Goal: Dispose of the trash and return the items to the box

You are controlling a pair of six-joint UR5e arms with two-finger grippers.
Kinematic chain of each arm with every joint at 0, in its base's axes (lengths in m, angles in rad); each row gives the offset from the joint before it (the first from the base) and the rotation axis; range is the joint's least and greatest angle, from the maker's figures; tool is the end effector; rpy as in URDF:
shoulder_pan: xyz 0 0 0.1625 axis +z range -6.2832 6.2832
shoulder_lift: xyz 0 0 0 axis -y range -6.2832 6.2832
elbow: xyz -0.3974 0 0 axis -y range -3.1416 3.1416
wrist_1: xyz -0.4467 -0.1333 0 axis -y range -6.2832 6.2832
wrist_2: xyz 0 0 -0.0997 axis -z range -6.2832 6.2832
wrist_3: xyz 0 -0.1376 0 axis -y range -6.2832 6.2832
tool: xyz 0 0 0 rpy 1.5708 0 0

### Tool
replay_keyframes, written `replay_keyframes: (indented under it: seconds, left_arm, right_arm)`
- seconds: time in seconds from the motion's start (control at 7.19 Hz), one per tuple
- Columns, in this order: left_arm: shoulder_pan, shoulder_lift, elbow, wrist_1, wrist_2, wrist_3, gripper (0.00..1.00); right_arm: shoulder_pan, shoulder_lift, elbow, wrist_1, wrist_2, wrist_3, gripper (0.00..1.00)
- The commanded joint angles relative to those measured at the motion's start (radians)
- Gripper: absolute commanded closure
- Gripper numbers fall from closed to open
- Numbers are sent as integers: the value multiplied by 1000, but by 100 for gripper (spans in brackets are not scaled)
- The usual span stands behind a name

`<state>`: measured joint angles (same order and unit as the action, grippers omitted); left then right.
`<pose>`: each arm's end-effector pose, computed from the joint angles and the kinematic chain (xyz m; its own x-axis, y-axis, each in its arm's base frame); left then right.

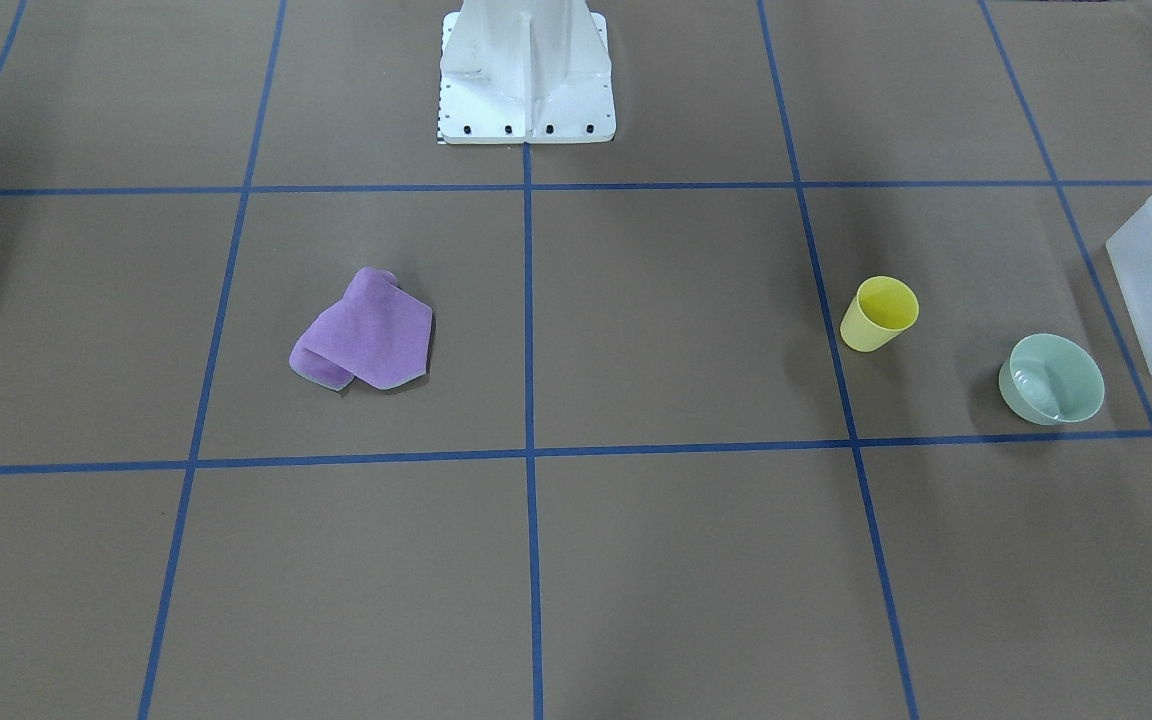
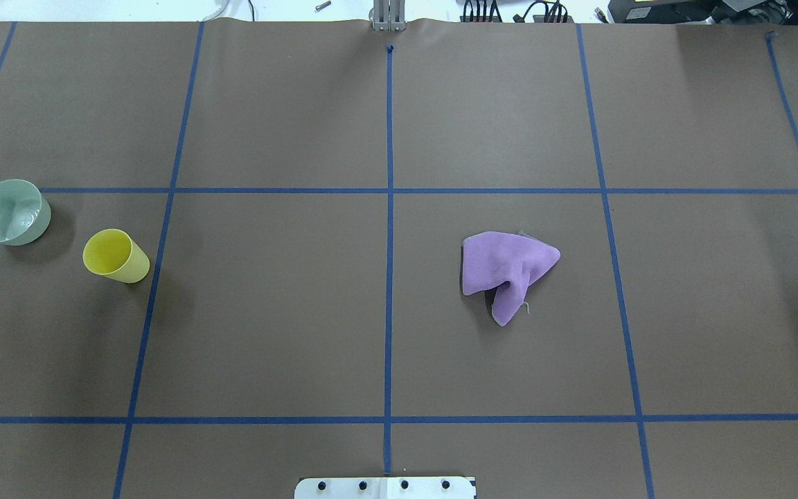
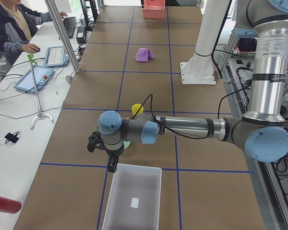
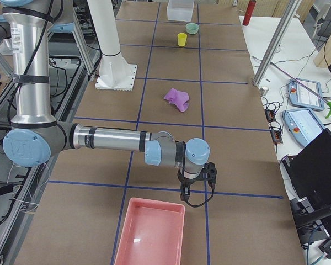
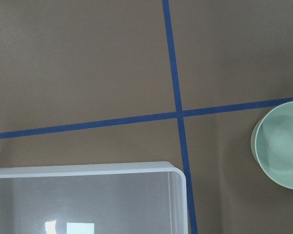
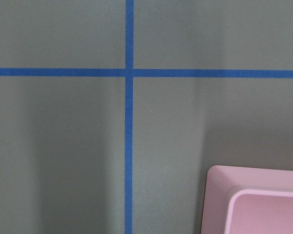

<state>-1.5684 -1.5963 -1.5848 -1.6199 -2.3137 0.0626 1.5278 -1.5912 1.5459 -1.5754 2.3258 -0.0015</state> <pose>-0.0389 -0.5649 0.6343 0.7348 0.1238 -0.6669 -0.0484 0.9903 0.1305 0.0161 -0.5339 0.6851 0.7290 0.0014 0.6845 0.0440 0.9978 -0.0489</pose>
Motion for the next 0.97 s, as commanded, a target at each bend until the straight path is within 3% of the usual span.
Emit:
replay_keyframes:
  seconds: [0.0, 0.84]
  left_arm:
    - [1, 1, -3, 5, -10, -3, 2]
    - [4, 15, -8, -29, -9, 0, 2]
  right_arm:
    - [0, -1, 3, 0, 0, 0, 0]
    - [2, 2, 8, 0, 1, 0, 0]
